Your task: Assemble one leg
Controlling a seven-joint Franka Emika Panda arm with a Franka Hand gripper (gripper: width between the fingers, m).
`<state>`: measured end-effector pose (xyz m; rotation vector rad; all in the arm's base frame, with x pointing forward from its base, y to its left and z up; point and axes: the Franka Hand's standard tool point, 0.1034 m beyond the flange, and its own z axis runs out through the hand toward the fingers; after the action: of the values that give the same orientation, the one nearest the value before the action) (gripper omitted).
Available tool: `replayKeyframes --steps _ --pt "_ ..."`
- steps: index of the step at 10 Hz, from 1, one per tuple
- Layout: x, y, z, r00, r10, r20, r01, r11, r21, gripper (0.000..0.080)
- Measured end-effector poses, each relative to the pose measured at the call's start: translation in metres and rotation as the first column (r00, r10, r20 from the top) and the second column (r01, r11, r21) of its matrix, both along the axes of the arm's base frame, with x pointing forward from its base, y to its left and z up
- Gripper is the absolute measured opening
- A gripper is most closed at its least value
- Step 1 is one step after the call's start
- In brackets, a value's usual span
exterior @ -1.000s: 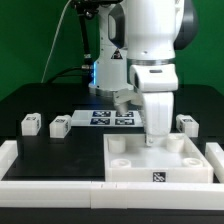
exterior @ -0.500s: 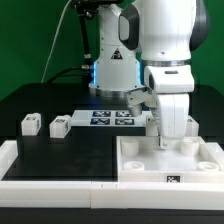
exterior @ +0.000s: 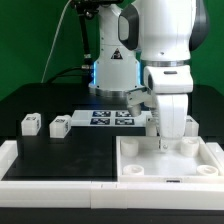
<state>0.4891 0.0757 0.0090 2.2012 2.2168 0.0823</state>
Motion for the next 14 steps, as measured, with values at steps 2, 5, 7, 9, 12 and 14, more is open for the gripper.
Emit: replayKeyframes --steps 2,5,7,9,12,14 --pt "0.000 0.000 0.000 1.000 -0.001 -0.001 0.001 1.000 0.000 0.0578" --pt "0.000 -0.001 0.000 1.000 -0.001 -0.001 0.001 1.000 0.000 0.0646" --pt "-0.001 -0.001 0.000 1.000 -0.002 -0.001 0.002 1.000 0.000 0.0649" --pt "-0.001 -0.001 0.000 1.000 -0.009 -0.001 0.009 1.000 0.000 0.0649" --pt "-0.017 0.008 0.032 0.995 -0.098 0.012 0.098 0.995 -0.006 0.0649" --pt "-0.017 0.010 0.038 0.989 -0.145 0.017 0.145 0.989 -0.003 0.0649"
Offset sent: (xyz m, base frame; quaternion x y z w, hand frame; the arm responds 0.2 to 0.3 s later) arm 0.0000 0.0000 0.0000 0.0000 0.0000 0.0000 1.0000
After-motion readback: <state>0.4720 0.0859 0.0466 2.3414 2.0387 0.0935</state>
